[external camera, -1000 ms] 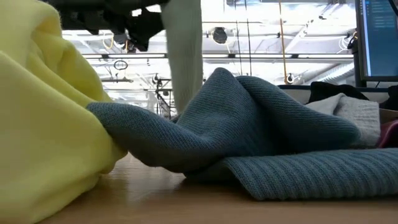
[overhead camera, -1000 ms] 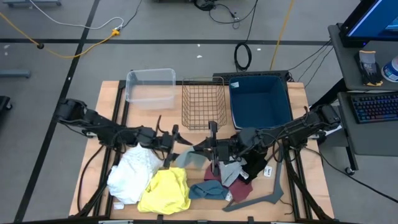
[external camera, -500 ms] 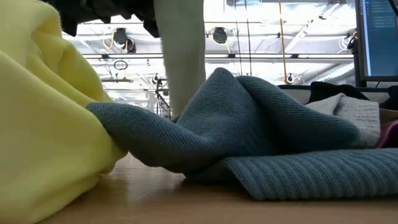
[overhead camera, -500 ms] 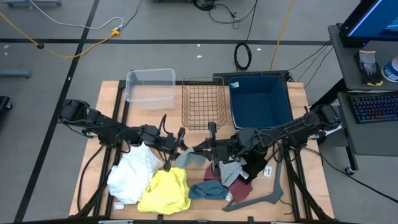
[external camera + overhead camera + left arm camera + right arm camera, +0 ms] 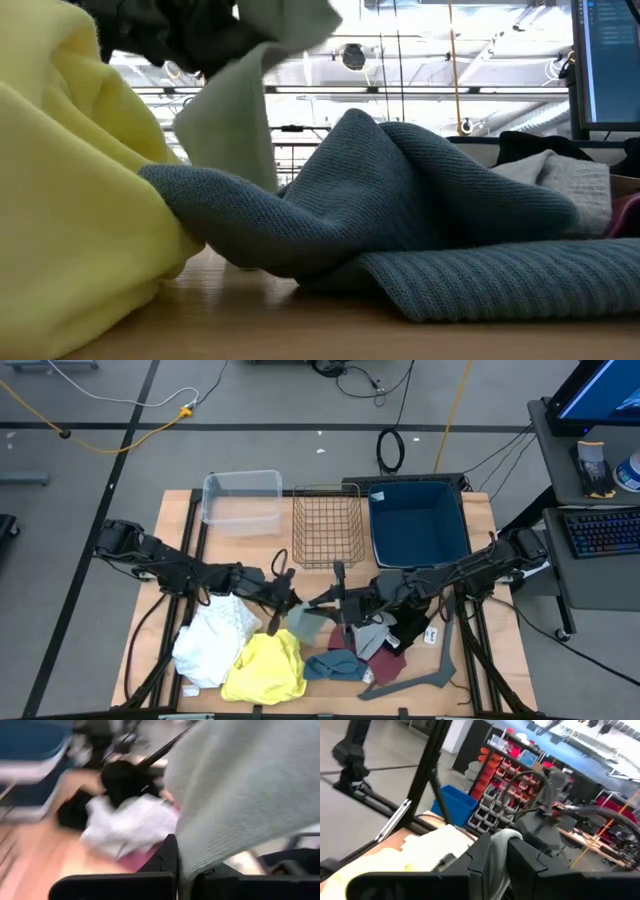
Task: Pick & Place Cloths
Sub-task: Put the grey sock into the transparent container
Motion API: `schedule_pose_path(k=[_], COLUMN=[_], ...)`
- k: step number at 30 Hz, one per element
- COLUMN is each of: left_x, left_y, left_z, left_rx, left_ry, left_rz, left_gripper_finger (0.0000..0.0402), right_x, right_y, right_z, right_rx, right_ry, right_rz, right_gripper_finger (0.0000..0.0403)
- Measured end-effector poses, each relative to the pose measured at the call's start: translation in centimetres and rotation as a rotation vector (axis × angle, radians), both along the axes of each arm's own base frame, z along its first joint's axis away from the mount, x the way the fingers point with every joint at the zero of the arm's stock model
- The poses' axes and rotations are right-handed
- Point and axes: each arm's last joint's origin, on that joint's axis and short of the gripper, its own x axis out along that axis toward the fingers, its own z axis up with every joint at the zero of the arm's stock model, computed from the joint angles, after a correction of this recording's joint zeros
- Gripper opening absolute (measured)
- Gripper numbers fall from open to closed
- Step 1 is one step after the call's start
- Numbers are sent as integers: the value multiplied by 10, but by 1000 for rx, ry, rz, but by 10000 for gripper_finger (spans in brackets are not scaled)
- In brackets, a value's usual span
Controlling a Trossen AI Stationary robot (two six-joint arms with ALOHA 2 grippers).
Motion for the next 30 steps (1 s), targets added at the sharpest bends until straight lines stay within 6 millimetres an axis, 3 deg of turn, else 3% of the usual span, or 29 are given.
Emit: schedule_pose_path(k=[5, 10, 20, 30], left_x=[-2, -10, -42, -79], left_y=[5, 10, 8, 11], left_z=[-9, -1, 41, 84], left_rx=[43, 95, 158, 309], left_ry=[89, 104, -5, -182], left_rz=[146, 258, 350, 563], left_gripper_finger=[1, 1, 0, 0], right_x=[-5, -12, -30, -45], right_y=[14, 27, 46, 46], right_z=[-9, -20, -45, -65], right_rx=[1, 56, 107, 68], right_ry=[97, 231, 521, 760], right_rz=[40, 72, 78, 29], right_gripper_finger=[72, 86, 98, 94])
